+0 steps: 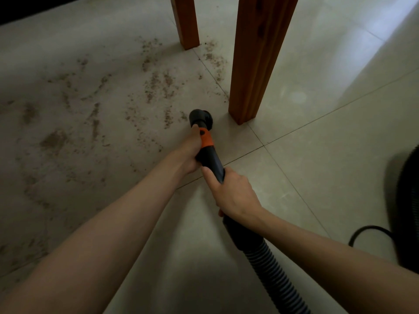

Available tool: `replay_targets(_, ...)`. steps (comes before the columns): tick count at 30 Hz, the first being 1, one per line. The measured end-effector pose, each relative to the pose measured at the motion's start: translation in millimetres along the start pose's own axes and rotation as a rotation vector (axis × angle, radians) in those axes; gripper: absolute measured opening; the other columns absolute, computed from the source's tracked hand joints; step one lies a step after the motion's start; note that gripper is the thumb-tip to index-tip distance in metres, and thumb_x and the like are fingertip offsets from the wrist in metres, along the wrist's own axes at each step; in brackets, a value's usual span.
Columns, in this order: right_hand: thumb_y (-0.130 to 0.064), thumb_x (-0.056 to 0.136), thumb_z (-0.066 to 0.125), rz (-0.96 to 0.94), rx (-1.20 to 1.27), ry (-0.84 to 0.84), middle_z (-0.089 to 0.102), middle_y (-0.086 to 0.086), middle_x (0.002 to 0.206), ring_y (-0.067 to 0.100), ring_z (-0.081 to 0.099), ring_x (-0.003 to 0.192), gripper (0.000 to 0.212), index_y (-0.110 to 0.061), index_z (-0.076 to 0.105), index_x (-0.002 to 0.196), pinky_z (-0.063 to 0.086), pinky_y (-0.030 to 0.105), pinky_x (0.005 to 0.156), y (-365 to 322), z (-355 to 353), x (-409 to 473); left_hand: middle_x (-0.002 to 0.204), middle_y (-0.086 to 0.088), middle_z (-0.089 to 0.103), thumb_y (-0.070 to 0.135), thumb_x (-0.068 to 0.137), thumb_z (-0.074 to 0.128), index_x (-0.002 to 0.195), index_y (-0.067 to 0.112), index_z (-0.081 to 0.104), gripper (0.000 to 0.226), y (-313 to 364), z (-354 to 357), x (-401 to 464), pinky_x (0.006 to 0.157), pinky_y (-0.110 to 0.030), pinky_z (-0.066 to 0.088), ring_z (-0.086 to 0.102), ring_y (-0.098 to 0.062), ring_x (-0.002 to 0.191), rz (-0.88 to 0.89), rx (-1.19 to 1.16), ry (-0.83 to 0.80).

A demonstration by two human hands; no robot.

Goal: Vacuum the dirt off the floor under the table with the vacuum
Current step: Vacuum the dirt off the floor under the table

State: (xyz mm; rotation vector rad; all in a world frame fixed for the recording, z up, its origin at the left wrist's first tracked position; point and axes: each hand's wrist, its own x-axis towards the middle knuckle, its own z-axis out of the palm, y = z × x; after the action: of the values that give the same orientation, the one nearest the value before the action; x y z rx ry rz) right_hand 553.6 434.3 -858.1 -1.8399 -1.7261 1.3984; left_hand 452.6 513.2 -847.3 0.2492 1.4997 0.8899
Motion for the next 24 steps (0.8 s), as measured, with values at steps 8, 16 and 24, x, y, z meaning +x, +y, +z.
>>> replay_targets(8,-0.066,0.089,0.038,0.015,-0.001,0.031,0.065,0.011,0.088,0.030,0.067,0.075,0.055,-0.014,0.051,0.102,0.058,0.047,0.070,-4.0,-1.8,15.1,0.071,-0.009,0.051,0.042,0.101,0.030,0.124,0.003,0.046,0.049,9.3,5.9,7.5,0.053,-0.029,0.043,0.050,-0.018,0.060,0.026,-0.012,-0.031)
replay_targets(16,-0.059,0.092,0.042,0.024,0.093,-0.124,0.062,0.007,0.076,0.020,0.064,0.052,0.044,-0.016,0.048,0.097,0.059,0.037,0.057,-11.7,6.2,-12.6,0.080,-0.010,0.052,0.043,0.101,0.030,0.129,0.001,0.045,0.053,-6.3,-20.3,-3.3,0.071,-0.034,0.047,0.057,-0.023,0.075,0.027,0.008,0.092)
replay_targets(24,-0.062,0.090,0.042,0.054,0.063,-0.113,0.063,0.007,0.075,0.019,0.063,0.047,0.044,-0.018,0.048,0.095,0.059,0.039,0.054,-3.1,-0.8,-39.6,0.075,-0.009,0.051,0.045,0.099,0.031,0.126,0.002,0.048,0.053,-25.1,-13.9,-21.6,0.072,-0.033,0.045,0.056,-0.021,0.075,-0.024,-0.015,0.087)
